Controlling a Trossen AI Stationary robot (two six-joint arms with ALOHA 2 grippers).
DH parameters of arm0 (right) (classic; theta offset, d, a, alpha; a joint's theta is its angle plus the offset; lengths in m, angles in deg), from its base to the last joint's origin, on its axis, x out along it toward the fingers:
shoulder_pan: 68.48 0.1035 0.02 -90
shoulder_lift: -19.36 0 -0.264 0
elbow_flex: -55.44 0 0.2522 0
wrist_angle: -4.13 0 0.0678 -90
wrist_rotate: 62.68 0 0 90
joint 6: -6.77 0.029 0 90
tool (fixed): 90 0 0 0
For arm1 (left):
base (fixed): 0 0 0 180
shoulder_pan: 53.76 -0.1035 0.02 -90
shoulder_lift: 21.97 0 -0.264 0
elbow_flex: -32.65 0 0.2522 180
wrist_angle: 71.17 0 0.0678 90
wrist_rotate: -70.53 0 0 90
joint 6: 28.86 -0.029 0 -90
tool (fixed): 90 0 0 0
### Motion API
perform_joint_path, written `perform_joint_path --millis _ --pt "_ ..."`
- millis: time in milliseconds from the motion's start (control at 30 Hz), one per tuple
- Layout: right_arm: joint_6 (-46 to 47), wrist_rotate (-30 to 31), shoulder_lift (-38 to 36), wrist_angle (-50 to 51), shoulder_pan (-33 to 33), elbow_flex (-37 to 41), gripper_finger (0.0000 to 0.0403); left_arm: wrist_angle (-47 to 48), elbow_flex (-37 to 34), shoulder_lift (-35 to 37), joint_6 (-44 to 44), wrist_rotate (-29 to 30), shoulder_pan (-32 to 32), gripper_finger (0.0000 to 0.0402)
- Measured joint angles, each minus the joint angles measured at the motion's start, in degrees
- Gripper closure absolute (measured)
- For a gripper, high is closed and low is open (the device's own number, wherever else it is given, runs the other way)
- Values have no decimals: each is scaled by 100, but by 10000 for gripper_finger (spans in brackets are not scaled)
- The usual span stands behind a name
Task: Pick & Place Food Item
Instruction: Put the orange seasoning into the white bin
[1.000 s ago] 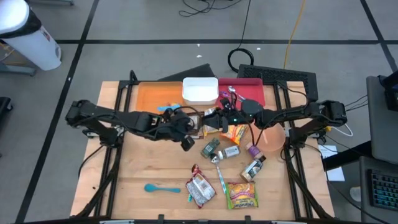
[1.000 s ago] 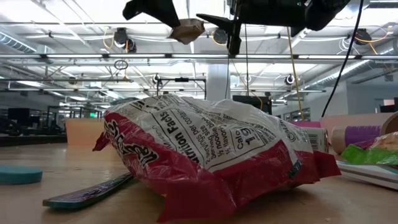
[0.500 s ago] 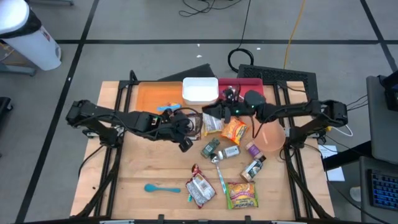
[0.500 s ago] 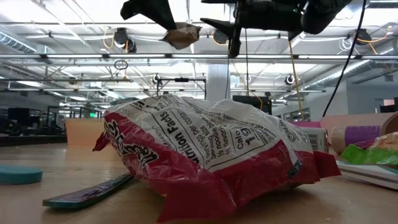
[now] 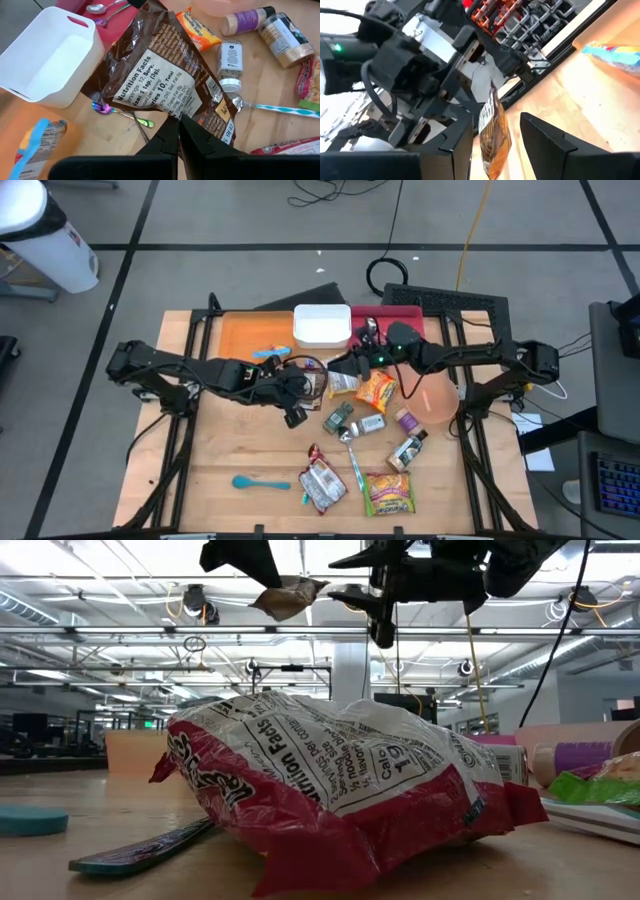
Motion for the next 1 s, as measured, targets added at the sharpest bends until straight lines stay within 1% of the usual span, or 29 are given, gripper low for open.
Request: perform_joint_path --millis 300,400,533,800,867,1000 --pt "140 22 1 -12 160 0 248 6 0 2 -84 -67 -52 396" --pt "127 104 1 40 177 0 253 4 -2 2 -89 -70 -52 398" --pt "147 314 1 25 173 0 285 -2 -2 2 -90 -71 -50 395" --pt "147 319 3 118 175 0 391 -11 -2 2 -92 -148 -48 395" --pt "145 319 3 107 175 0 398 -11 -2 2 -92 -151 -47 398" --pt "147 319 3 110 175 0 379 -11 -2 2 -74 -153 -47 394"
